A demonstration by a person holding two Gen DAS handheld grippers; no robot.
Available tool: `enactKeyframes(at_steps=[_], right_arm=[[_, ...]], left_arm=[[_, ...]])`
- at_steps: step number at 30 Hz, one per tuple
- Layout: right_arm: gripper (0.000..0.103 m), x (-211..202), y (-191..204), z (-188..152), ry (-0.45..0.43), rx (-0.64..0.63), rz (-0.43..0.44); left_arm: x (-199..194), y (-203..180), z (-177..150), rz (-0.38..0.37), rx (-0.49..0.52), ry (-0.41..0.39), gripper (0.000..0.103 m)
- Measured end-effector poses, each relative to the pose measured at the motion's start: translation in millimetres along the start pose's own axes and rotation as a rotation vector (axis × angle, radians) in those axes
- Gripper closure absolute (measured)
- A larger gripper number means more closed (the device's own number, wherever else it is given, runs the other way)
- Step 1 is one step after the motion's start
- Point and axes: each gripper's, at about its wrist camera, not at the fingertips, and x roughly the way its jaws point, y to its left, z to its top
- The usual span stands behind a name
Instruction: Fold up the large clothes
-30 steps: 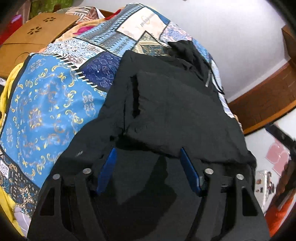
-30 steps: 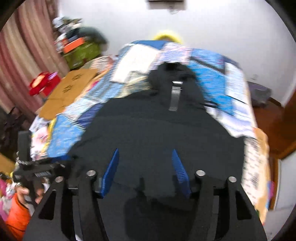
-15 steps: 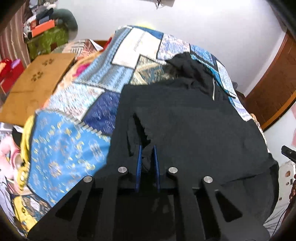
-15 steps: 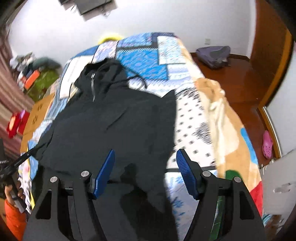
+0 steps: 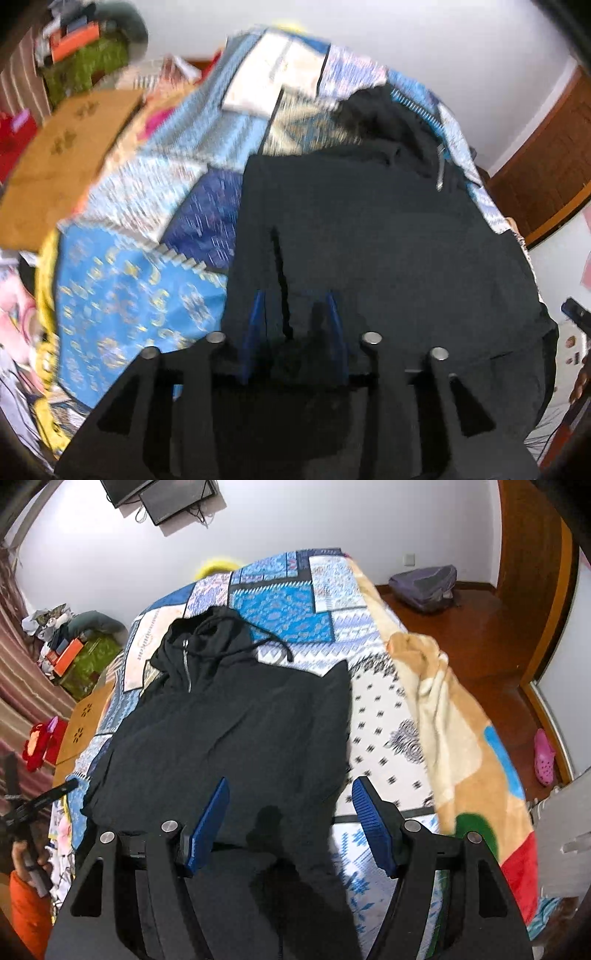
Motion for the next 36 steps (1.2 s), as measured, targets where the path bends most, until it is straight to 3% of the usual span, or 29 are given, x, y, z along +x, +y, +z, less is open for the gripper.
enactKeyframes(at_steps=[3,6,7,8,10,15,19,22,26,29,33,36], right_arm=[[0.038,5.7,1.6,-3.2,0.03,0.004,0.011],[0.038,6.3,-0.2,-5.2,0.037,0.012,0.009],[0.038,5.3,-0.7,-4.7,0.034,0.012,0.002],[0.038,3.4,-2.0,-2.7,0.029,0.012,-0.01],[0.038,-2.0,-2.2,2.7,0.017,0.013,-0.025],[0.038,-11.7,-1.8,19.5,-0.038,0.006,-0.057],[0.037,7.2,2.8,13.5,-0.003,0.002,-0.071],[0.038,30.1,6.9,-0.1,0.066,-0.024,-0.079],[0.037,49.8,6.4,-17.0,0.115,-0.024,-0.102],[0.037,50.0,8.2,-22.3,0.104,-0.045,-0.111],[0.037,46.8,12.0,-14.7,0.136,-0.072,-0.114],[0.037,37.3,14.7,-0.1,0.112,-0.089,-0.116]], left_arm=[[30.4,8.8,0.9,-0.04,-0.047,0.079,0.069],[43.3,13.0,3.0,-0.075,-0.08,0.094,0.069],[41.9,11.2,4.4,-0.078,-0.073,0.087,0.075],[40.3,8.7,6.8,-0.089,-0.06,0.083,0.088],[28.3,0.9,16.9,-0.095,-0.017,0.04,0.095],[-21.6,-17.6,53.3,-0.089,0.05,-0.111,0.096],[-42.7,-32.3,68.0,-0.024,0.132,-0.19,0.096],[-30.8,-31.8,64.8,0.016,0.151,-0.165,0.096],[13.4,-14.0,43.7,0.079,0.142,-0.06,0.095],[38.7,-6.0,25.7,0.103,0.129,-0.007,0.093],[33.6,-9.2,14.9,0.124,0.14,-0.007,0.092],[17.4,-16.8,20.8,0.154,0.169,-0.009,0.09]])
